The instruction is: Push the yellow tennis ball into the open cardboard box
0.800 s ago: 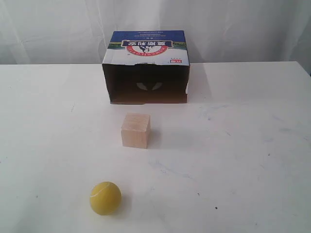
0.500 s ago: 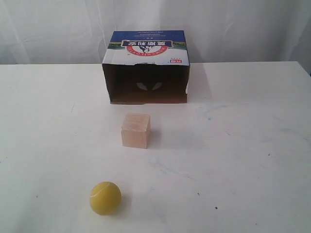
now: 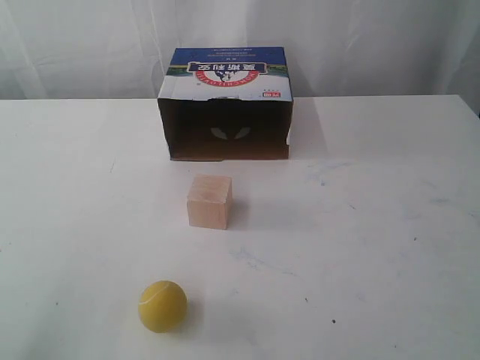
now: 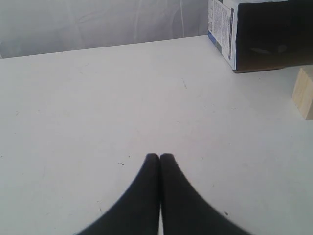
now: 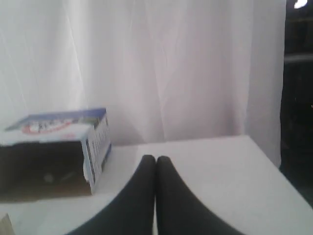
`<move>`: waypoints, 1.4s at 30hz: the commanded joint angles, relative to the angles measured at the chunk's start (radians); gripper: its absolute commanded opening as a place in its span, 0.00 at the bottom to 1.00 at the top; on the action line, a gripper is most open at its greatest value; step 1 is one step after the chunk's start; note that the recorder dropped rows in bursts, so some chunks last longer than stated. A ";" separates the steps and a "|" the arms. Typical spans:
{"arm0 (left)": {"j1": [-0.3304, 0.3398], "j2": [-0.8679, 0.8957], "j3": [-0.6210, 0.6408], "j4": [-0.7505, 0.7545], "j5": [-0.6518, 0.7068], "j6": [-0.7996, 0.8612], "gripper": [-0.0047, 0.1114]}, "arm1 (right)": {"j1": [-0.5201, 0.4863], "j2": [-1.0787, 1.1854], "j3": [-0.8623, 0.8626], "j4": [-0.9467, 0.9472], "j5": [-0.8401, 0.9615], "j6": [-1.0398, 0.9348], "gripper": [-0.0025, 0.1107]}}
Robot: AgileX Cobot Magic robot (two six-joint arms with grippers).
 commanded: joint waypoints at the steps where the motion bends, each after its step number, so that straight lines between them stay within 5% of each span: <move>1: -0.009 -0.005 0.003 -0.006 0.002 0.000 0.04 | 0.004 0.000 -0.132 0.006 0.070 0.028 0.02; 9: -0.009 -0.005 0.003 -0.006 0.002 0.000 0.04 | 0.004 0.244 -0.478 0.338 0.587 -0.068 0.02; 19: -0.009 -0.005 0.003 -0.006 0.002 0.000 0.04 | 0.024 0.676 -0.714 0.666 0.834 -0.439 0.02; 25: -0.009 -0.005 0.003 -0.006 0.000 0.000 0.04 | 0.232 0.827 -0.758 0.610 0.798 -0.493 0.02; 33: -0.009 -0.005 0.003 -0.006 0.000 0.000 0.04 | 0.657 1.022 -0.771 0.355 0.558 -0.381 0.02; 42: -0.009 -0.005 0.003 -0.006 0.000 0.000 0.04 | 0.904 1.437 -1.052 0.134 0.665 -0.309 0.02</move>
